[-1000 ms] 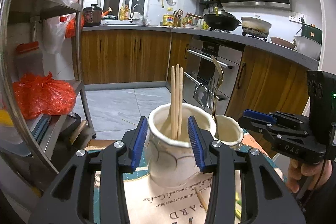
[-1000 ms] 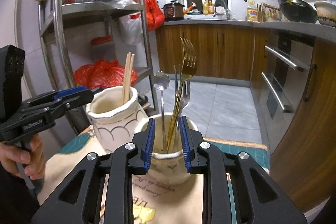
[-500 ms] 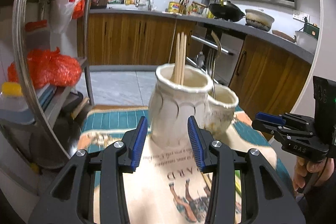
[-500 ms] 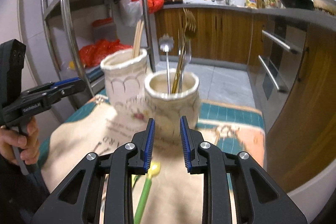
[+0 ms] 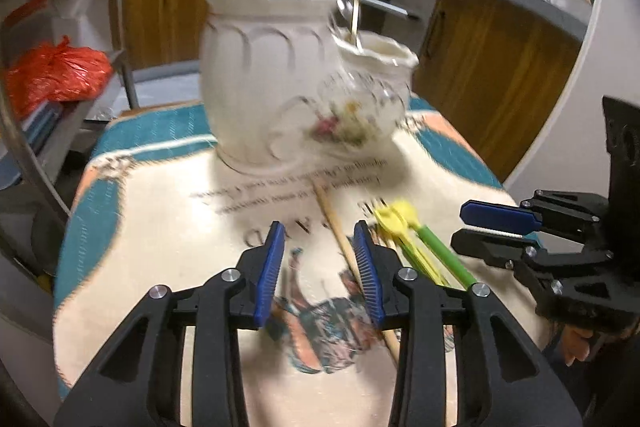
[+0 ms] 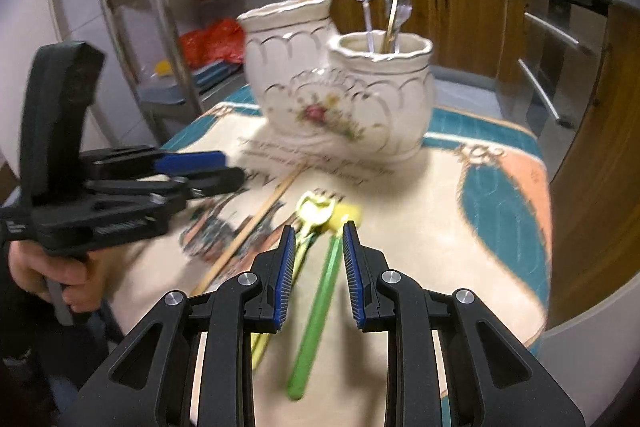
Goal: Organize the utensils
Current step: 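Move both tools down toward the remaining chopsticks and yellow spoons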
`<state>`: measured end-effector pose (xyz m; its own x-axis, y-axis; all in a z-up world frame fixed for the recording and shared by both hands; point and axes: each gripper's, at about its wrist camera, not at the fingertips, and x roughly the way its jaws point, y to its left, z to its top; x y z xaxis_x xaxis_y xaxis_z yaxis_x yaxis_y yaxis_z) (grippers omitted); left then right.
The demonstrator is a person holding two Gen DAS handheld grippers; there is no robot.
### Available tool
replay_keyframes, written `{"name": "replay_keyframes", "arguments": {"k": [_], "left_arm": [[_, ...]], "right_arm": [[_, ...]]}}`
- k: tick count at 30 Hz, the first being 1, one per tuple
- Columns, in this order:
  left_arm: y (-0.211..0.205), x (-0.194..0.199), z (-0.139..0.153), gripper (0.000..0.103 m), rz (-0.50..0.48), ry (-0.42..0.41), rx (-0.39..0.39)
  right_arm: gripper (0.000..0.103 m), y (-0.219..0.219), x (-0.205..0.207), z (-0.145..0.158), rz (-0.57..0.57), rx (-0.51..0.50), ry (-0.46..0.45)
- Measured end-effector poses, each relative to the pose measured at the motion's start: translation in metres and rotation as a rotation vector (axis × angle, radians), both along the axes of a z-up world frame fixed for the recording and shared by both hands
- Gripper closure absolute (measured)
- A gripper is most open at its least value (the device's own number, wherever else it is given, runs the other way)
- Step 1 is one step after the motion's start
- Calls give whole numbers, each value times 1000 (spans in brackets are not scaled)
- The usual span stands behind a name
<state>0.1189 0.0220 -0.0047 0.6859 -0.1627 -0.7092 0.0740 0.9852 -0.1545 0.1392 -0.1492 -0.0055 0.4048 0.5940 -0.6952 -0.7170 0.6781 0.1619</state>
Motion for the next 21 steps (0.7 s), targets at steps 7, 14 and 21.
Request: {"name": "replay_keyframes", "arguments": {"k": [7, 14, 21], "left_arm": [[-17, 5, -16, 75, -55, 73, 43], [-25, 4, -16, 88, -88, 86, 129], [-12, 0, -12, 95, -154, 145, 168]], "right_arm": [[77, 14, -9, -9, 51, -66, 39], [80, 23, -3, -14, 84, -118, 80], [83, 36, 4, -10, 164, -239, 115]]}}
